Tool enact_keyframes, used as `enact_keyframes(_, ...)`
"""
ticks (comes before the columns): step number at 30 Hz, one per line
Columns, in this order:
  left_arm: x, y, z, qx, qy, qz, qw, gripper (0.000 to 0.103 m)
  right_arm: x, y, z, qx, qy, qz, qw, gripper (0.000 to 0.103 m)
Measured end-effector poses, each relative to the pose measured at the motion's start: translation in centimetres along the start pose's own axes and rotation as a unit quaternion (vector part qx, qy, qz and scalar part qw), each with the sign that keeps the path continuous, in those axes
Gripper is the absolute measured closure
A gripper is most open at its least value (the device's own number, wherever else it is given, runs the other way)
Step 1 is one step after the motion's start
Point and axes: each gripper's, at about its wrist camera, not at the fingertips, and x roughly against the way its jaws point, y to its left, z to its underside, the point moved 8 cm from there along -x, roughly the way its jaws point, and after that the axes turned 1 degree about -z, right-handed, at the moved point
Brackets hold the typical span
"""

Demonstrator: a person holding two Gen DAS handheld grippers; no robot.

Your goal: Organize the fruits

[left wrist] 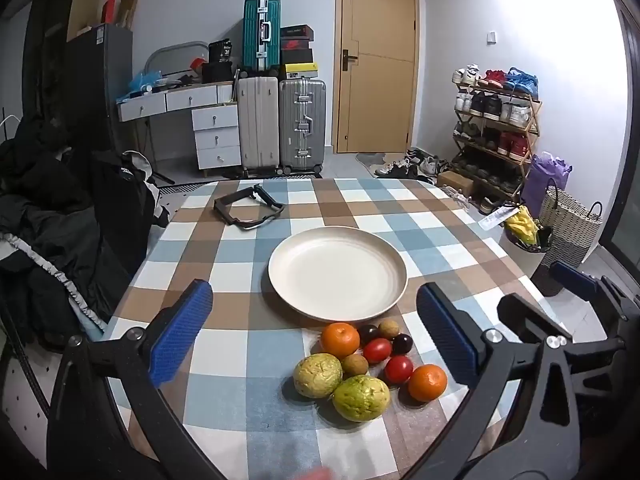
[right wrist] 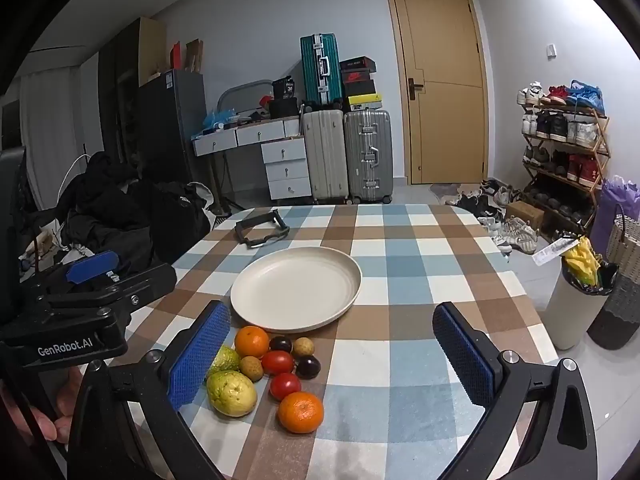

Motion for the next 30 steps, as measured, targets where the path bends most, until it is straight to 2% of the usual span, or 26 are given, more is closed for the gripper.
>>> enact_keyframes(14, 2.2, 0.8, -0.5, 0.01, -0.014, 0.013, 0.9998, 0.001, 0.7, -0.2, -1.1, -0.006, -0.016, -0.007, 1.0, 0.0)
enact_keyframes(20, 1.5, 1.3, -0.3, 0.012, -0.001, 0.006, 0.9999, 0.001, 0.7, 0.2, -0.7, -0.002, -0.022, -0.003, 1.0, 0.0)
enact_keyframes(30, 1.2, 1.2, -0.3, 0.007, -0.003, 0.003, 1.0, 0.001, 0.8, 0.4, -0.4, 0.003, -0.024, -0.005, 1.0, 0.0)
